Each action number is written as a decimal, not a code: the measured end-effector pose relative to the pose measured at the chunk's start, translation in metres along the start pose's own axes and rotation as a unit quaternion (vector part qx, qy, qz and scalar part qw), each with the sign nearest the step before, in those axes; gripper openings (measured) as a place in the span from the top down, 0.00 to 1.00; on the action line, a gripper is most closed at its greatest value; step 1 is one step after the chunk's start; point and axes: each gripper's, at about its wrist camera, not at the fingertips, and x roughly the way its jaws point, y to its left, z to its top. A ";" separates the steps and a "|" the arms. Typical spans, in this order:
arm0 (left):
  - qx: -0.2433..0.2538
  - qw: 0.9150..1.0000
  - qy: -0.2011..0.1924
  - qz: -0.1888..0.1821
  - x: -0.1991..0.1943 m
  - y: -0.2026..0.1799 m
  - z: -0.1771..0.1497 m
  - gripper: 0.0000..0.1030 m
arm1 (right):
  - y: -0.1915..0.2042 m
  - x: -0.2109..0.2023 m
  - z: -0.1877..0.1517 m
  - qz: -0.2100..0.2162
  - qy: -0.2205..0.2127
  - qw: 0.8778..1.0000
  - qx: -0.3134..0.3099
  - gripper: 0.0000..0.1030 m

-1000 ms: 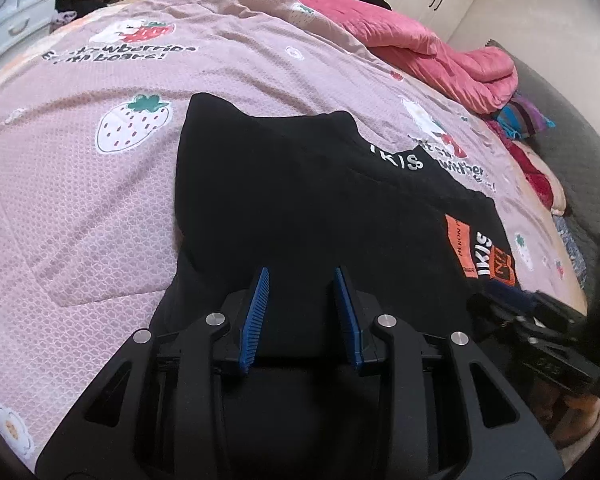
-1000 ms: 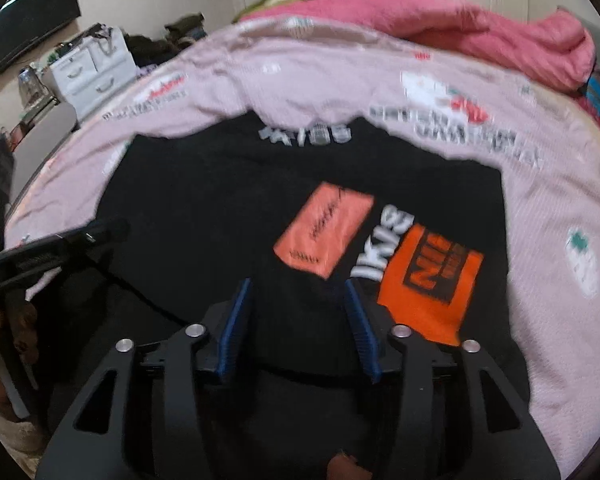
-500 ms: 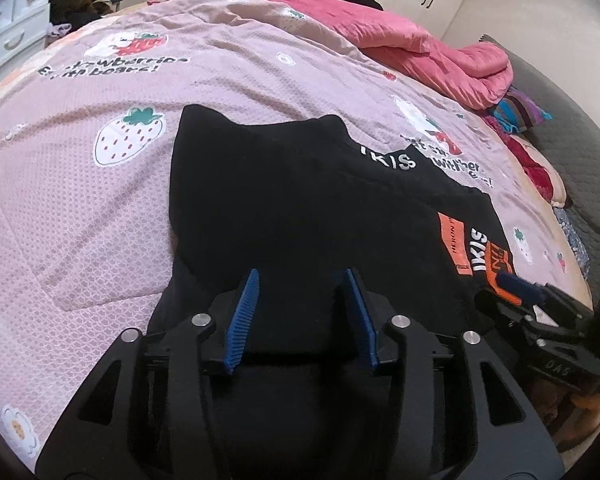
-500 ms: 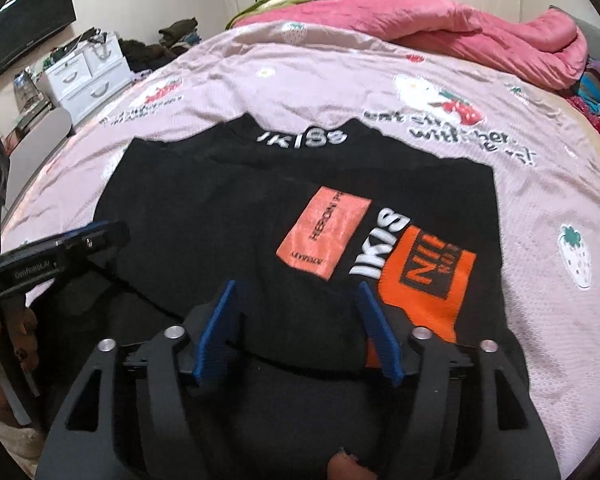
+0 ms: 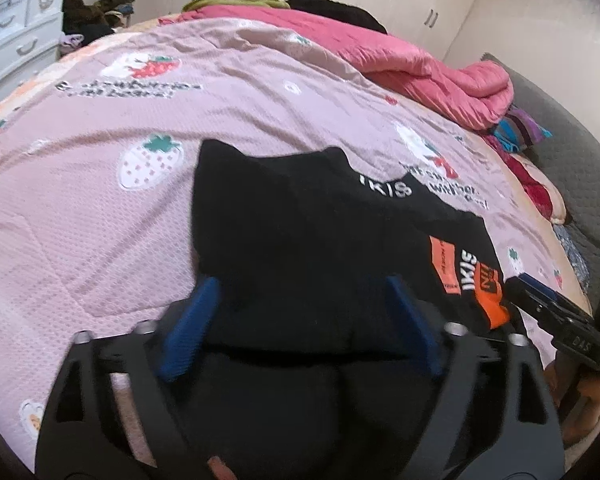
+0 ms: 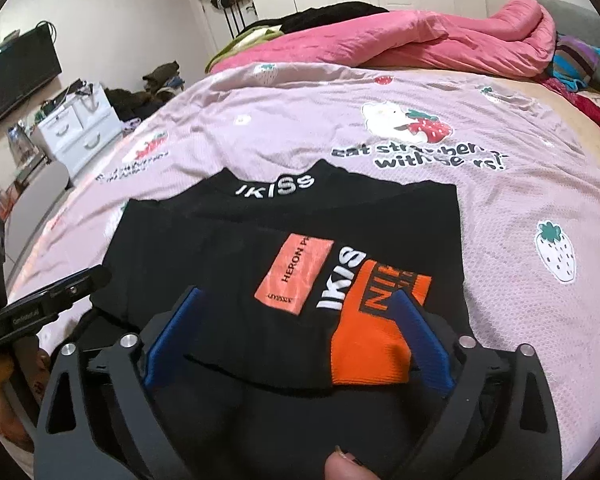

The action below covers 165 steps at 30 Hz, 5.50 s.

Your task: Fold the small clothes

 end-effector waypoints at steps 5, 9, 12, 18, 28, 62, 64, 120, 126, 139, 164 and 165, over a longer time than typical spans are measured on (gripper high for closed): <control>0.003 1.000 -0.013 0.008 -0.011 -0.002 0.002 0.09 | -0.002 -0.004 0.002 0.005 -0.008 1.000 0.004 0.06; 0.005 1.000 -0.023 0.010 -0.021 -0.005 0.002 0.09 | -0.001 -0.012 0.003 0.004 -0.019 1.000 0.002 0.06; 0.009 0.999 -0.031 0.010 -0.028 -0.008 0.001 0.09 | -0.001 -0.019 0.004 0.006 -0.029 1.000 0.001 0.06; 0.018 0.999 -0.038 0.011 -0.039 -0.014 -0.005 0.09 | -0.002 -0.038 0.006 0.005 -0.057 0.998 0.001 0.06; 0.036 0.998 -0.043 0.028 -0.059 -0.015 -0.020 0.09 | 0.003 -0.060 0.004 0.010 -0.085 0.996 -0.004 0.05; 0.017 0.997 0.000 0.078 -0.081 0.009 -0.103 0.09 | -0.035 -0.103 -0.091 -0.030 -0.085 0.996 0.001 0.04; 0.015 0.997 0.003 0.081 -0.083 0.012 -0.108 0.09 | -0.039 -0.105 -0.094 -0.027 -0.087 0.996 0.010 0.04; -0.004 0.997 0.076 0.015 -0.114 0.036 -0.200 0.55 | -0.073 -0.149 -0.204 -0.044 0.107 0.993 0.019 0.74; -0.010 0.997 0.073 0.013 -0.113 0.038 -0.201 0.55 | -0.072 -0.172 -0.201 0.002 0.058 0.998 0.017 0.93; -0.051 0.996 0.073 -0.004 -0.117 0.052 -0.193 0.94 | -0.078 -0.205 -0.164 0.049 -0.059 0.996 0.051 0.93; -0.053 0.996 -0.048 -0.050 -0.169 0.038 -0.123 0.98 | -0.090 -0.212 -0.122 0.033 -0.120 0.988 0.088 0.93; -0.053 0.996 -0.054 -0.052 -0.169 0.036 -0.119 0.98 | -0.091 -0.211 -0.119 0.031 -0.123 0.988 0.091 0.93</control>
